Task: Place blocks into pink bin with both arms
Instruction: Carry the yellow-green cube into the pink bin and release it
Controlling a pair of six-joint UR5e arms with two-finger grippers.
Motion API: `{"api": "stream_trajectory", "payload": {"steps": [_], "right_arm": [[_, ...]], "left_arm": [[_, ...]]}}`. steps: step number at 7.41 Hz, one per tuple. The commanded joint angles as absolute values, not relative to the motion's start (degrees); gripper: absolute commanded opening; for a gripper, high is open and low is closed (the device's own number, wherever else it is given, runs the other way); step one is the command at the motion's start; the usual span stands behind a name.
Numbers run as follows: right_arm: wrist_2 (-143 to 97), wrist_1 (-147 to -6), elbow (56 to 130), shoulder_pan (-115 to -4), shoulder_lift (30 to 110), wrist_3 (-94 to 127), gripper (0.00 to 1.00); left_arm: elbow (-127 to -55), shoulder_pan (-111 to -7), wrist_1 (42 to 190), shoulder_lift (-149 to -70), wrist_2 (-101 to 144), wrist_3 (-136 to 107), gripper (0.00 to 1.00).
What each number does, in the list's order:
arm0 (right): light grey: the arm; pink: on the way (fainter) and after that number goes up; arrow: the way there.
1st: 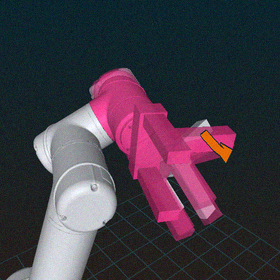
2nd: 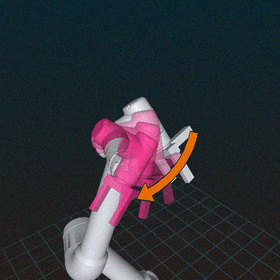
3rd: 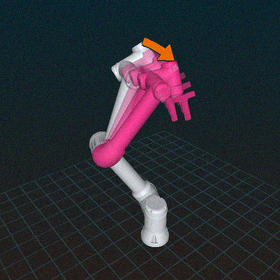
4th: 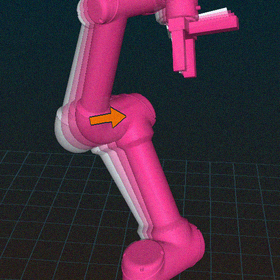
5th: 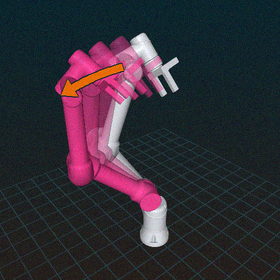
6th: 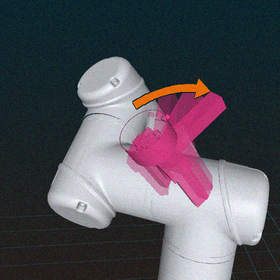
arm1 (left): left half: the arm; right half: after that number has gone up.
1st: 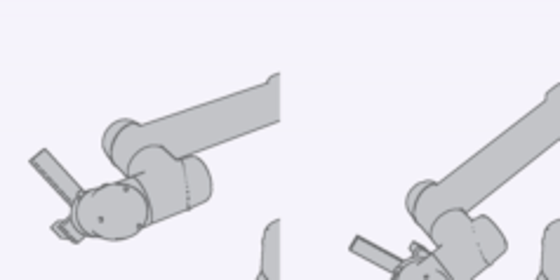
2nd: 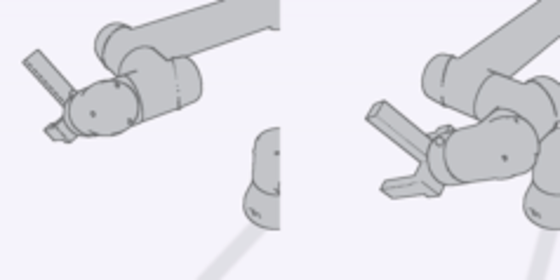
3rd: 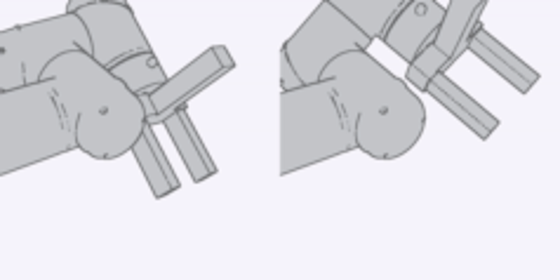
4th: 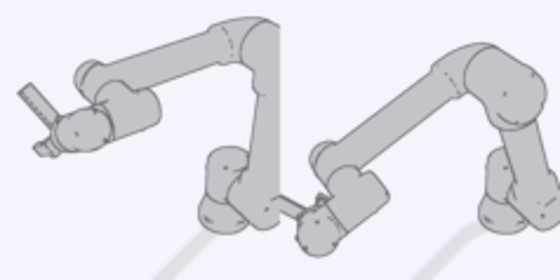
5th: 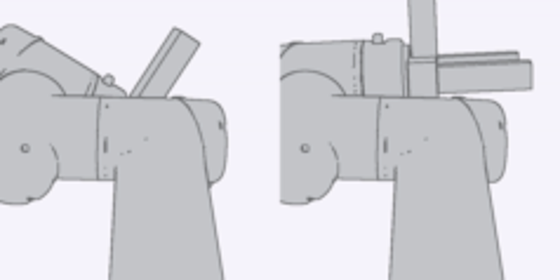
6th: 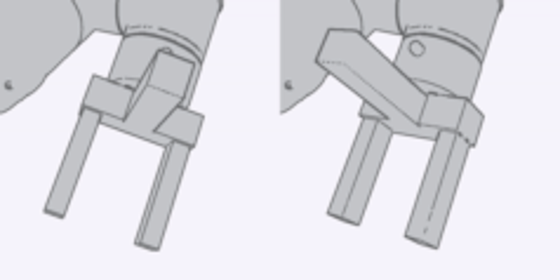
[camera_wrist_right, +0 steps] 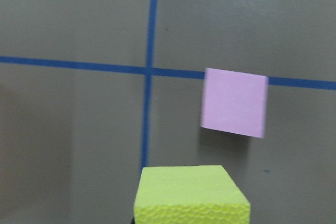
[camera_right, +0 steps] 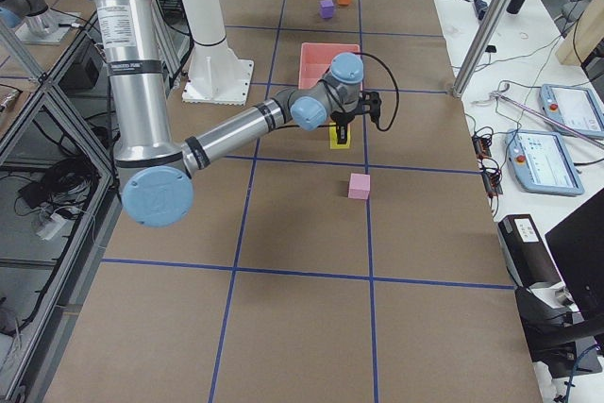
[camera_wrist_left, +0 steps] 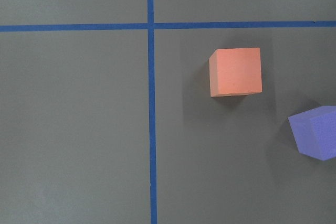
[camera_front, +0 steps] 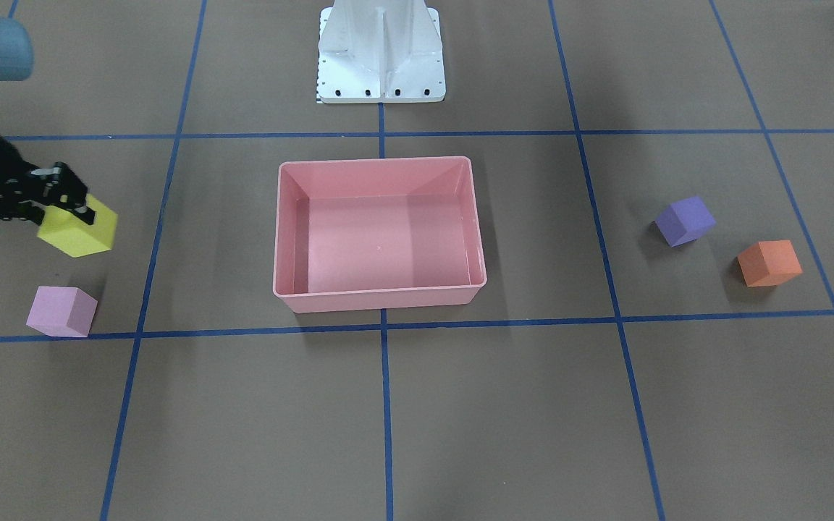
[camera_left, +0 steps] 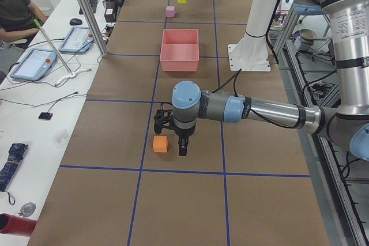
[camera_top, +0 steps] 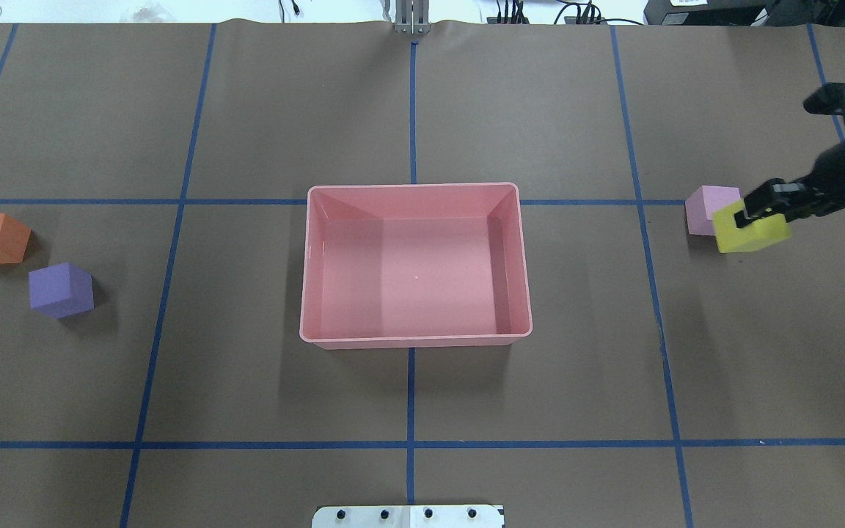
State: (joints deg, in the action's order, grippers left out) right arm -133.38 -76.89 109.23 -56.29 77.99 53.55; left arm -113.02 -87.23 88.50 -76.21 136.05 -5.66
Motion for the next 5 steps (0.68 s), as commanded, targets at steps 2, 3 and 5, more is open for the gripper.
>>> {"api": "stream_trajectory", "payload": {"steps": [2, 3, 5], "right_arm": [[-119.5, -78.7, 104.2, -38.9, 56.7, 80.9, 0.00], [-116.1, -78.9, 101.2, -35.8, 53.4, 82.0, 0.00], [-112.9, -78.9, 99.9, -31.7, 53.2, 82.1, 0.00]], "left_arm": [[-113.0, -87.1, 88.5, -76.4, 136.1, -5.6, 1.00], [-113.1, -87.1, 88.6, -76.7, 136.1, -5.7, 1.00], [-113.0, -87.1, 88.9, -77.0, 136.1, -5.6, 1.00]]}}
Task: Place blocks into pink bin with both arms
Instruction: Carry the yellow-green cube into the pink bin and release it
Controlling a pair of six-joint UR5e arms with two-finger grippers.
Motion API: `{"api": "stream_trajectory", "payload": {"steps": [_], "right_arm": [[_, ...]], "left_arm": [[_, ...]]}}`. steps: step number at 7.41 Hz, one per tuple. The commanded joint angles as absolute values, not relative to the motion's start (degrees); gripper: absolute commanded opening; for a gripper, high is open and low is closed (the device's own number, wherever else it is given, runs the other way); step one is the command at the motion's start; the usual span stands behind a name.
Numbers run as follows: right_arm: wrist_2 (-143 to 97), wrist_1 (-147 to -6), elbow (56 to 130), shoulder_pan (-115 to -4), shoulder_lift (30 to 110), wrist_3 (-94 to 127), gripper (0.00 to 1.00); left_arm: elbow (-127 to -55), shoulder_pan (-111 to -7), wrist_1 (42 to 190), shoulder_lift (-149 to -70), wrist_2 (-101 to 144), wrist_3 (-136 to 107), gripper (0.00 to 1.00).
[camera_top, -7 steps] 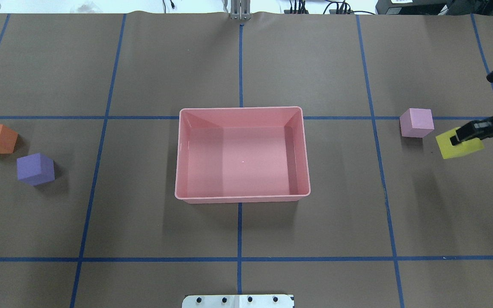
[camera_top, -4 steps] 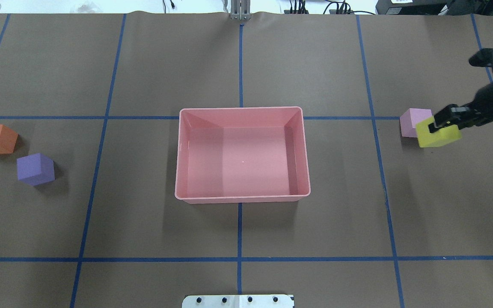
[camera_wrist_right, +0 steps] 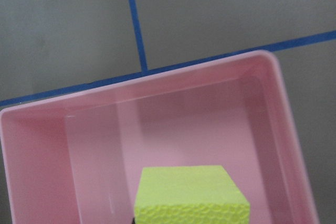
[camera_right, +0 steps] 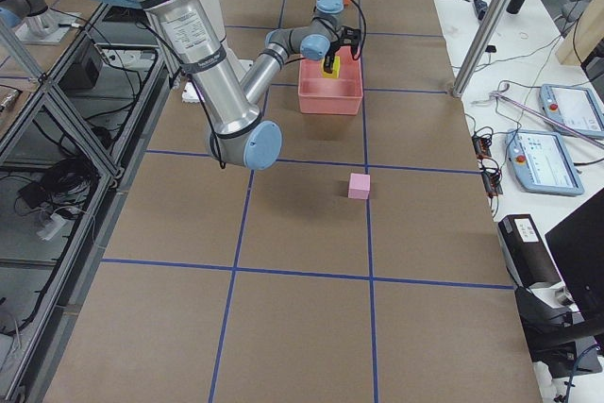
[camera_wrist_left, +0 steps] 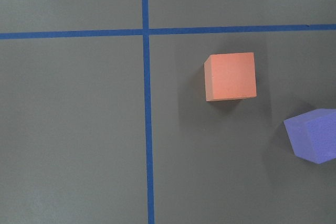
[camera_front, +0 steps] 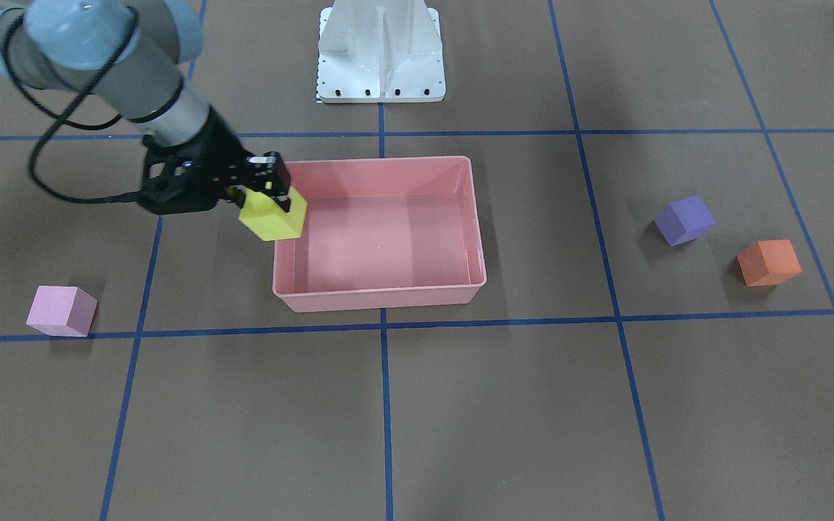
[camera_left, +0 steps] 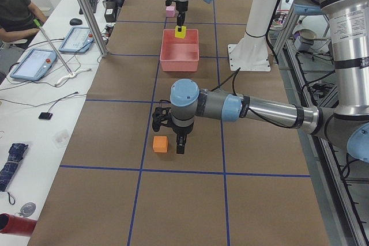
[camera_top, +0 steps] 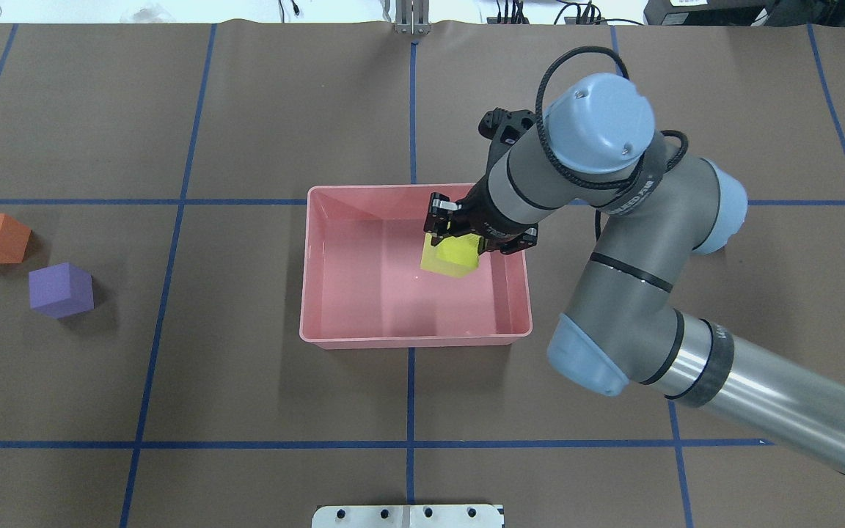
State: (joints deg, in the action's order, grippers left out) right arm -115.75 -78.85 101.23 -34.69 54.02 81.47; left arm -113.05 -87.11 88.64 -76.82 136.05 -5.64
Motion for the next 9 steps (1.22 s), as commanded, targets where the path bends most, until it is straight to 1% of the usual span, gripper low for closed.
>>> {"api": "stream_trajectory", "payload": {"steps": [1, 2, 3, 5, 6, 7, 8, 9], "right_arm": [[-111.6, -78.8, 98.5, -31.1, 53.0, 82.0, 0.08], [-111.6, -78.9, 96.9, -31.0, 52.3, 81.7, 0.79], [-111.5, -78.9, 96.0, -30.7, 52.2, 81.7, 0.98], [-111.5, -79.3, 95.7, -30.6, 52.5, 81.7, 0.98], [-112.1, -79.9, 96.8, -31.6, 52.6, 81.5, 0.98], [-113.6, -81.9, 98.7, -35.4, 54.0, 80.9, 0.96], [-114.9, -81.9, 100.2, -40.0, 57.2, 79.3, 0.98], [-116.3, -81.9, 99.8, -45.1, 60.3, 76.2, 0.98]], "left_arm": [[-112.9, -87.1, 90.4, -76.9, 136.1, -5.8, 1.00], [-112.9, -87.1, 90.6, -76.9, 136.1, -5.8, 1.00], [-113.0, -87.1, 90.6, -76.9, 136.1, -5.8, 1.00], [-113.0, -87.1, 90.6, -76.9, 136.1, -5.7, 1.00], [-113.1, -87.1, 90.6, -76.9, 136.1, -5.8, 1.00], [-113.0, -87.0, 90.6, -77.0, 136.1, -5.8, 1.00], [-113.0, -87.0, 90.8, -77.1, 136.1, -5.8, 1.00], [-113.0, -87.0, 91.2, -77.2, 136.1, -5.8, 1.00]]}}
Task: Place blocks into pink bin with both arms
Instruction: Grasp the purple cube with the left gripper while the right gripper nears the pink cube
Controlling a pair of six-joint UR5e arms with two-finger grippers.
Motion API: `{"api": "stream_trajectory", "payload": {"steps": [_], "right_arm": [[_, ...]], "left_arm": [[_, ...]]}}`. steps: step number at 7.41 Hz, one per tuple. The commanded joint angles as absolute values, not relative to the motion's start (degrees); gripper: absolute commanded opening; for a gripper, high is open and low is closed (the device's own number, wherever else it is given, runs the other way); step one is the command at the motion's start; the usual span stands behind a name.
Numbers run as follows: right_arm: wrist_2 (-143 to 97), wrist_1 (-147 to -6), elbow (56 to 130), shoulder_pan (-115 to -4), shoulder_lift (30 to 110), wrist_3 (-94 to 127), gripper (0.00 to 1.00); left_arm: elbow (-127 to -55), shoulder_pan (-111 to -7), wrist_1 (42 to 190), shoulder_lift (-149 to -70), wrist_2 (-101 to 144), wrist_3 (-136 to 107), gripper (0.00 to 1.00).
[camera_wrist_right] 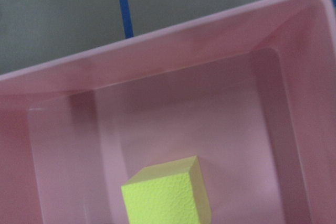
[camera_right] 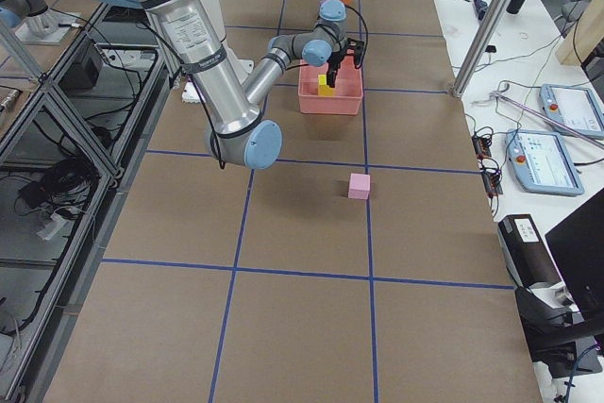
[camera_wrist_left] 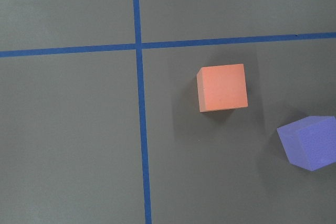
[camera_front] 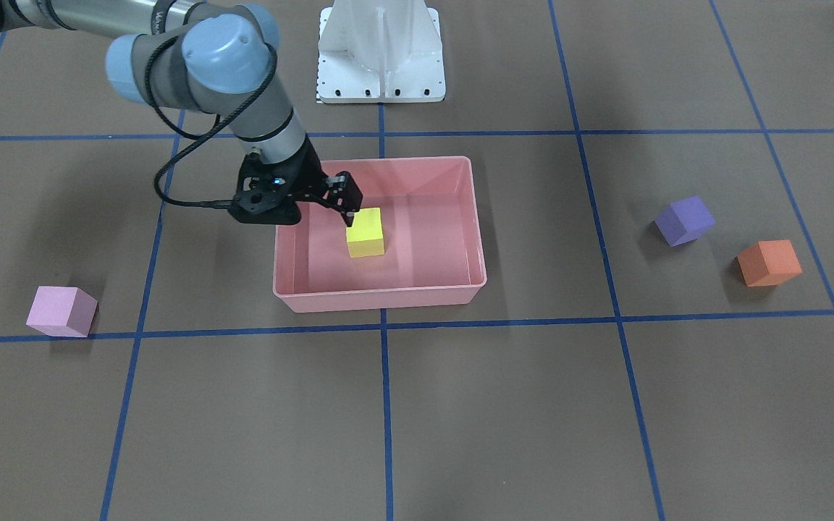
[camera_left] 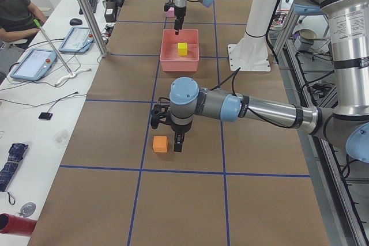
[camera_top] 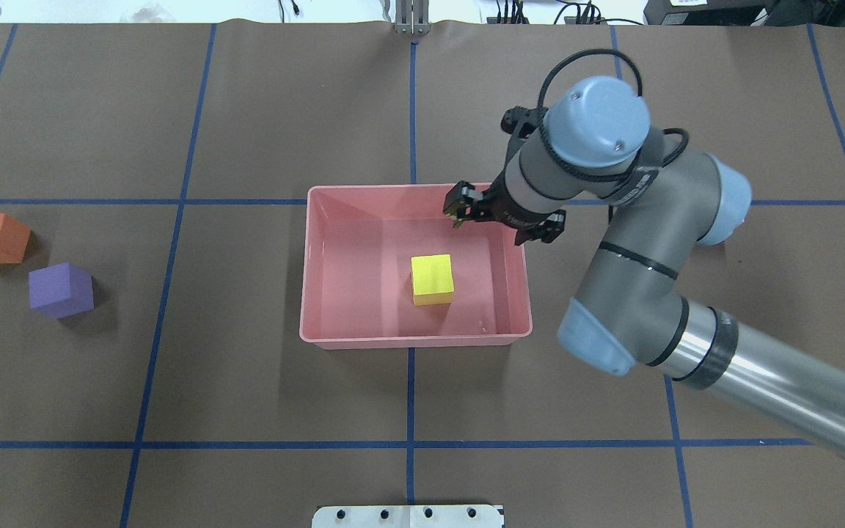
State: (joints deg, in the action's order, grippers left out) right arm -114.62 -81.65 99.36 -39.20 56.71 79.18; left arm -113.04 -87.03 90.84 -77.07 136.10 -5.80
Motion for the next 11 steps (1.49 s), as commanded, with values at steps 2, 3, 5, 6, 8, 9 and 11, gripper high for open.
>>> {"api": "stream_trajectory", "payload": {"steps": [2, 3, 5, 6, 8, 9, 11], "right_arm": [[-120.9, -81.8, 97.7, -53.1, 66.1, 65.2, 0.98], [-123.7, -81.5, 97.1, -55.5, 68.2, 62.2, 0.98], [-124.0, -81.4, 97.2, -57.8, 71.7, 57.2, 0.98], [-124.2, -81.4, 97.2, -59.3, 73.4, 53.8, 0.98], [-125.1, -81.5, 96.8, -61.1, 75.2, 49.8, 0.98], [-125.5, -81.5, 96.6, -61.5, 75.7, 49.5, 0.98], [-125.4, -81.4, 96.5, -61.6, 75.8, 49.5, 0.98]], "left_arm": [[-113.0, -86.7, 92.7, -78.0, 136.8, -5.5, 1.00], [-112.5, -86.7, 95.2, -78.0, 141.3, -12.2, 1.00], [-112.4, -77.1, 102.5, -80.2, 135.8, -28.3, 1.00], [-112.3, -71.3, 105.8, -80.7, 131.7, -31.4, 1.00], [-111.8, -62.9, 106.6, -82.3, 127.4, -45.2, 1.00], [-109.6, -59.4, 106.6, -85.3, 127.0, -53.1, 1.00], [-103.9, -56.4, 107.7, -88.4, 126.9, -57.3, 1.00]]}}
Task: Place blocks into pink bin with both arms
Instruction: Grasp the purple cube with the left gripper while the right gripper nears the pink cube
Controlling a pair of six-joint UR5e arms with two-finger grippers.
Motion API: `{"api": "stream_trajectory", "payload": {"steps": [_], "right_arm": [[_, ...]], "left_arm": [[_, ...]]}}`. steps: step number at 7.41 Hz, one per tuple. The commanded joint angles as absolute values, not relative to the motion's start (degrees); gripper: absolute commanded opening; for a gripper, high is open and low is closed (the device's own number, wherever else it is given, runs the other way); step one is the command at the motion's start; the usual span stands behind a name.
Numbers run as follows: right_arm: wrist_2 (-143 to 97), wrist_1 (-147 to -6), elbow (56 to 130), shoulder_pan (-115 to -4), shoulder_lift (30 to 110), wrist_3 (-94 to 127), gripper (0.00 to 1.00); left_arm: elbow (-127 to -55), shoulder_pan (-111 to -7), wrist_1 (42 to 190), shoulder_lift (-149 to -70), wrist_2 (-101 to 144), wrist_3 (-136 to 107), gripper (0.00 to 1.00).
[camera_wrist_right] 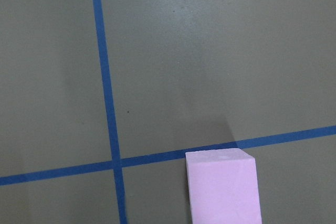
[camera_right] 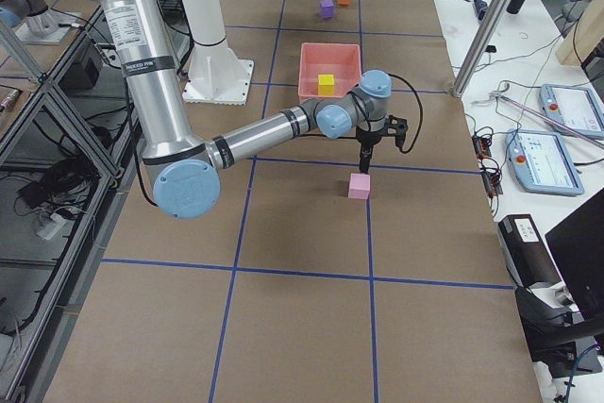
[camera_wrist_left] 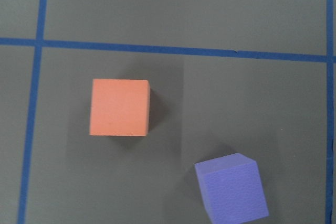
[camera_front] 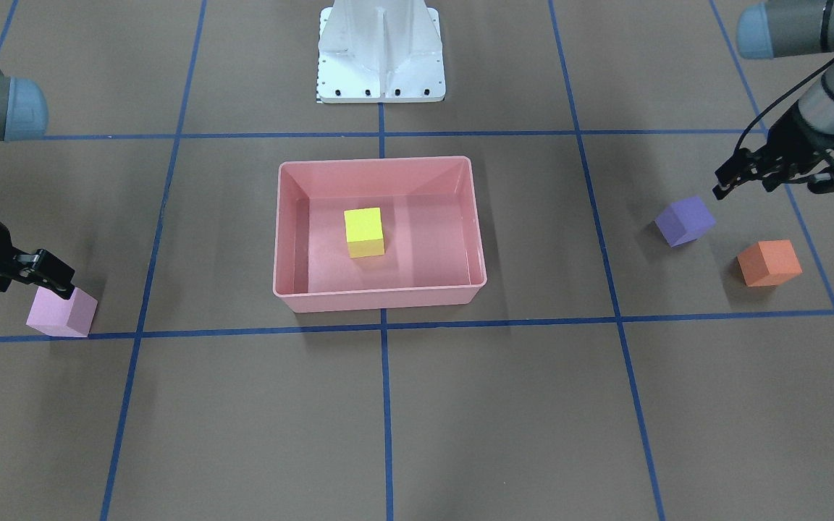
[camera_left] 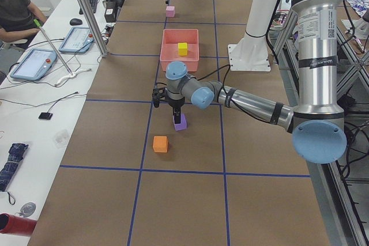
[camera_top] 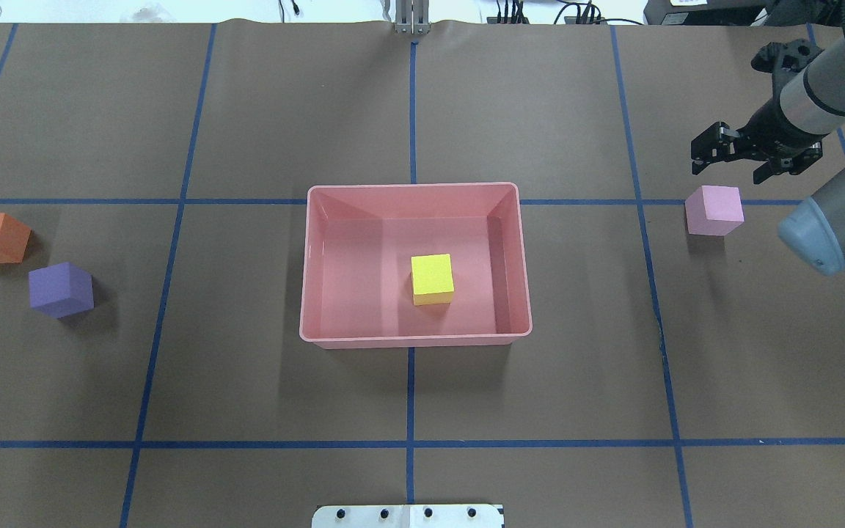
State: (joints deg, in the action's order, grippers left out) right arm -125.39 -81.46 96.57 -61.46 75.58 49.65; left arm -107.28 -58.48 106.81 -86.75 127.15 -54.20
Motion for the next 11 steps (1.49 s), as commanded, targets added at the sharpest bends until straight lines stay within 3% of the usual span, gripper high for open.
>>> {"api": "stream_trajectory", "payload": {"steps": [1, 6, 7, 8, 10, 11], "right_arm": [[-125.6, -81.4, 96.6, -61.6, 76.0, 49.6, 0.98], [-125.6, -81.4, 96.7, -61.8, 76.0, 49.6, 0.98], [-125.5, -81.4, 96.7, -61.8, 75.9, 49.6, 0.98], [-125.6, -81.4, 96.7, -61.8, 76.0, 49.6, 0.98], [-125.5, -81.4, 96.6, -61.8, 76.0, 49.5, 0.98], [-125.5, -81.4, 96.6, -61.9, 76.0, 49.5, 0.98]], "left_arm": [[-101.4, -55.6, 110.8, -89.0, 127.0, -59.8, 1.00], [-98.0, -52.6, 112.8, -89.8, 126.9, -61.8, 0.99], [-97.1, -52.2, 113.0, -90.1, 126.9, -61.6, 0.94], [-96.9, -52.2, 114.0, -90.0, 126.9, -62.0, 0.77], [-97.9, -52.2, 114.1, -90.4, 127.2, -63.5, 0.05], [-100.2, -52.3, 113.5, -91.3, 127.6, -64.6, 0.00]]}}
